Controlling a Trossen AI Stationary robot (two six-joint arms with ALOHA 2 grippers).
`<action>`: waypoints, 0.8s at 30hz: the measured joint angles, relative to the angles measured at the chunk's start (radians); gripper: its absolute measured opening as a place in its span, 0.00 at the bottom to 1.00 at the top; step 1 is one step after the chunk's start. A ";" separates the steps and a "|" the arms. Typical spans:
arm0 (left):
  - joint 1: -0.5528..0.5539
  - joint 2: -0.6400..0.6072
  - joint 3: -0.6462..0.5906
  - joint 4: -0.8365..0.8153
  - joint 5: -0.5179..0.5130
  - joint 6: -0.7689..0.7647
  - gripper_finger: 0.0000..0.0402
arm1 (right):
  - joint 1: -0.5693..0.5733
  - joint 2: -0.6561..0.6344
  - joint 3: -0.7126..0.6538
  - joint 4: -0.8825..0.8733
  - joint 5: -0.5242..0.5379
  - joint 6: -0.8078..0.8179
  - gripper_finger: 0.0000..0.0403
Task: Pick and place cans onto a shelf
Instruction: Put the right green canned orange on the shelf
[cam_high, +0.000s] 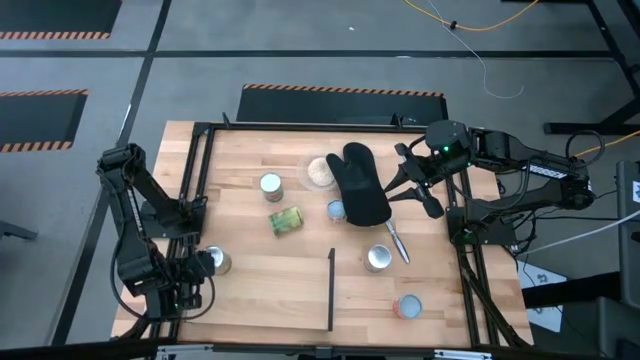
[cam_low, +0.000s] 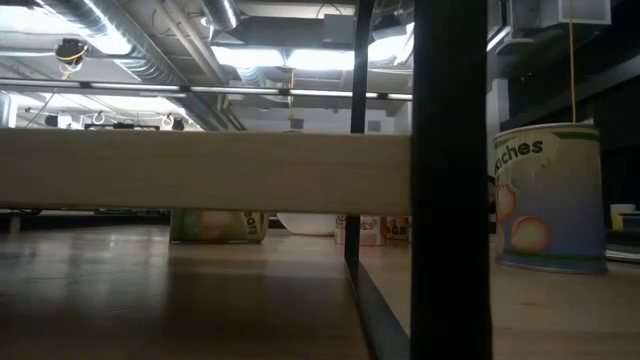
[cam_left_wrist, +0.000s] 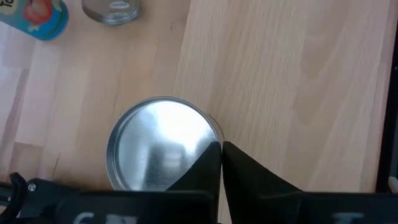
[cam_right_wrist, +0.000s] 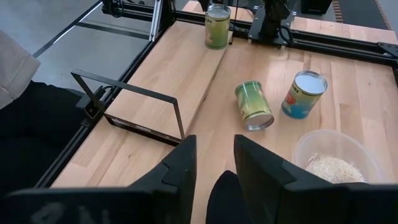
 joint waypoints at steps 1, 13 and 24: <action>0.000 -0.003 0.000 0.000 0.000 0.003 0.02 | 0.000 0.000 0.000 0.000 0.000 0.000 0.28; 0.053 -0.128 0.001 0.012 -0.274 0.081 0.03 | 0.000 0.000 0.000 0.001 0.000 0.000 0.28; 0.094 -0.159 0.002 0.106 -0.116 0.132 0.01 | 0.000 0.000 0.000 0.000 0.000 0.002 0.28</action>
